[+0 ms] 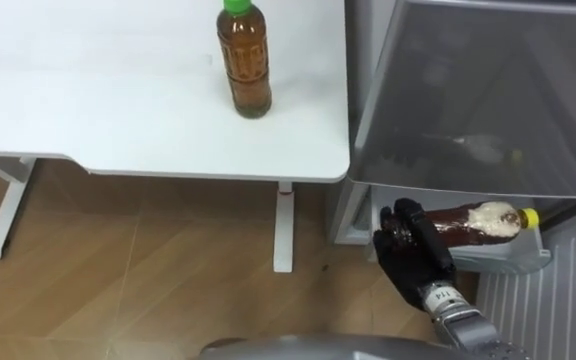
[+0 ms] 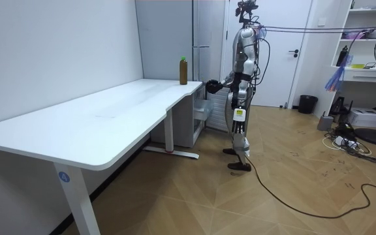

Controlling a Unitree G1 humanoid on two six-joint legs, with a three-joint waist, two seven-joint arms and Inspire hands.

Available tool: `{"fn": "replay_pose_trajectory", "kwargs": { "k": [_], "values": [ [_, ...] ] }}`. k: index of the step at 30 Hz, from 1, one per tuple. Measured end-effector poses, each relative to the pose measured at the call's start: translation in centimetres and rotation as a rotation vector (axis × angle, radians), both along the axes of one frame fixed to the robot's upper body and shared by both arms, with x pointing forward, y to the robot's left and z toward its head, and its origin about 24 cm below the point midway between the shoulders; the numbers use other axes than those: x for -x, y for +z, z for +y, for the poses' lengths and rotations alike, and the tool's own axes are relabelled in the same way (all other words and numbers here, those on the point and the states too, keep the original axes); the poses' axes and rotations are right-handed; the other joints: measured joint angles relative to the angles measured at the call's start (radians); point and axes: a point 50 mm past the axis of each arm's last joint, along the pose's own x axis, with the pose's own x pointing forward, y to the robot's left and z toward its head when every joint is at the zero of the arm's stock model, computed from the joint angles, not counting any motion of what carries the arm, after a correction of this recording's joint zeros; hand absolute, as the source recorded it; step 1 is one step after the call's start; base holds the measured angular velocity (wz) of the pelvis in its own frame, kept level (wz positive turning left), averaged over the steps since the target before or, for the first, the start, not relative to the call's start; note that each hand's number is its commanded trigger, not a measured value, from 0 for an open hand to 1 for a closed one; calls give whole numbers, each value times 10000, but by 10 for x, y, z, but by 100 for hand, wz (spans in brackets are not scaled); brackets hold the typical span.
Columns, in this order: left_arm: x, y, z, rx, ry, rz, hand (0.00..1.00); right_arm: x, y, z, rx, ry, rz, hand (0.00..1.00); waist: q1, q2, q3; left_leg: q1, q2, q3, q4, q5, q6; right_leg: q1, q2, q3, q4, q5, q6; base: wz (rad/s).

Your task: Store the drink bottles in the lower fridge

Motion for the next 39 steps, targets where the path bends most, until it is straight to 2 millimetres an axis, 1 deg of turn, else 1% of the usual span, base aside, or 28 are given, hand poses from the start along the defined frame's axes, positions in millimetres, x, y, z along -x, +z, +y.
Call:
{"fn": "replay_pose_trajectory", "kwargs": {
  "k": [2, 6, 7, 8, 9, 11, 13, 15, 16, 18, 20, 24, 25, 26, 27, 29, 32, 33, 34, 36, 38, 39],
  "values": [
    [1, 0, 0, 50, -242, 104, 0, 0, 0, -1, 29, -116, 117, 100, 20, -28, 11, 66, -23, -21, 76, 0, 0, 109, -33, -5, -11, -12, 18, 2],
    [0, 0, 1, 43, -549, 177, 0, -2, -1, -2, 15, -272, 187, 100, 17, -42, 6, 33, -46, -46, 160, -1, 1, 115, -69, -46, 35, -29, 33, 5],
    [-1, 1, 2, 52, -715, 203, 0, -4, -2, -3, 24, -343, 252, 100, -10, -50, 15, -33, -60, -88, 253, -2, 1, 85, -115, -124, 104, -51, 23, 11],
    [-2, 1, 3, 57, -823, 164, 0, -4, -3, -4, 80, -387, 327, 100, -31, -66, 6, -119, -100, -133, 323, -2, 1, -31, -176, -162, 290, -135, 27, 13],
    [-4, 1, 3, 59, -824, 108, 0, -5, -3, -6, 102, -444, 353, 100, -43, -68, 32, -138, -120, -153, 349, -2, 2, -87, -209, -182, 406, -192, 30, 12],
    [-8, 1, 3, 57, -855, -9, 0, -11, -5, -11, 144, -798, 618, 100, -43, -100, 66, -350, -200, -179, 546, -3, 2, -382, -328, -213, 755, -337, 29, 8],
    [-12, 1, 4, 49, -890, -120, 0, -20, -2, -13, 125, -1085, 543, 100, -38, -28, 62, -591, -205, -182, 642, -4, 4, -605, -390, -263, 903, -357, 17, 6],
    [-19, 1, 6, 11, -826, -244, 0, -29, -1, -16, 140, -1202, 442, 100, -91, -13, 63, -905, -216, -232, 863, -3, 4, -829, -435, -344, 995, -343, -4, 12],
    [-25, 1, 8, -32, -791, -383, 0, -35, -1, -20, 171, -1401, 468, 100, -97, -18, 70, -1110, -229, -249, 995, -4, 4, -991, -446, -399, 1075, -340, -22, 11],
    [-28, 2, 10, -69, -770, -540, 0, -44, 0, -26, 250, -1743, 619, 100, -33, 9, 69, -1298, -231, -252, 1029, -3, 4, -1231, -474, -385, 1167, -325, -49, 3],
    [-31, 2, 12, -92, -696, -660, 0, -60, 4, -33, 295, -2111, 567, 100, -29, 56, 78, -1748, -240, -186, 1214, -1, 3, -1708, -551, -360, 1380, -319, -82, -7],
    [-37, 4, 19, -246, -695, -841, 0, -74, 7, -32, 255, -1989, 334, 100, -49, 66, 125, -2401, -262, -86, 1559, 4, 3, -2379, -616, -311, 1709, -284, -142, -6],
    [-42, 4, 19, -218, -612, -965, 0, -79, 8, -36, 372, -2089, 428, 100, -45, 120, 159, -2618, -293, -79, 1718, 3, 5, -2592, -628, -276, 1803, -276, -143, 0],
    [-45, 4, 19, -175, -514, -1087, 0, -84, 10, -41, 419, -2296, 491, 100, -33, 186, 194, -2838, -335, -79, 1802, 12, 21, -2837, -700, -243, 1922, -265, -142, 0],
    [-47, 4, 19, -159, -516, -1145, 0, -86, 10, -43, 405, -2472, 524, 100, -44, 211, 210, -2953, -352, -79, 1869, 14, 24, -2947, -742, -245, 1991, -265, -141, 0],
    [-52, 5, 20, -144, -458, -1262, 0, -88, 11, -53, 316, -3151, 743, 100, 37, 260, 203, -3445, -371, -27, 2100, 24, 41, -3499, -826, -231, 2358, -285, -144, 0],
    [-58, 5, 20, -116, -415, -1387, 0, -91, 15, -63, 313, -3606, 714, 100, 228, 238, 218, -4116, -414, 113, 2404, 30, 52, -4263, -966, -164, 2764, -319, -174, -3],
    [-59, 6, 20, -122, -409, -1416, 0, -92, 16, -64, 282, -3700, 707, 100, 236, 227, 226, -4199, -440, 113, 2415, 44, 72, -4370, -990, -155, 2829, -322, -179, 3],
    [-62, 6, 20, -115, -406, -1466, 0, -95, 18, -66, 339, -3757, 767, 100, 230, 213, 235, -4386, -517, 112, 2490, 61, 90, -4568, -1007, -140, 2918, -318, -186, 0],
    [-68, 6, 20, -93, -333, -1583, 0, -102, 22, -70, 477, -3757, 829, 100, 233, 184, 254, -4674, -528, 130, 2632, 65, 97, -4856, -1063, -129, 3063, -329, -202, 2],
    [-80, 8, 22, -115, -375, -1921, 0, -114, 32, -76, 599, -3800, 643, 100, 244, 96, 311, -5113, -545, 141, 2776, 113, 116, -5316, -1148, -56, 3278, -331, -211, 5],
    [-83, 9, 23, -140, -401, -1994, 0, -118, 34, -77, 601, -3821, 562, 100, 262, 61, 333, -5213, -552, 172, 2821, 122, 120, -5432, -1151, -13, 3324, -326, -219, 0]
  ]
}}
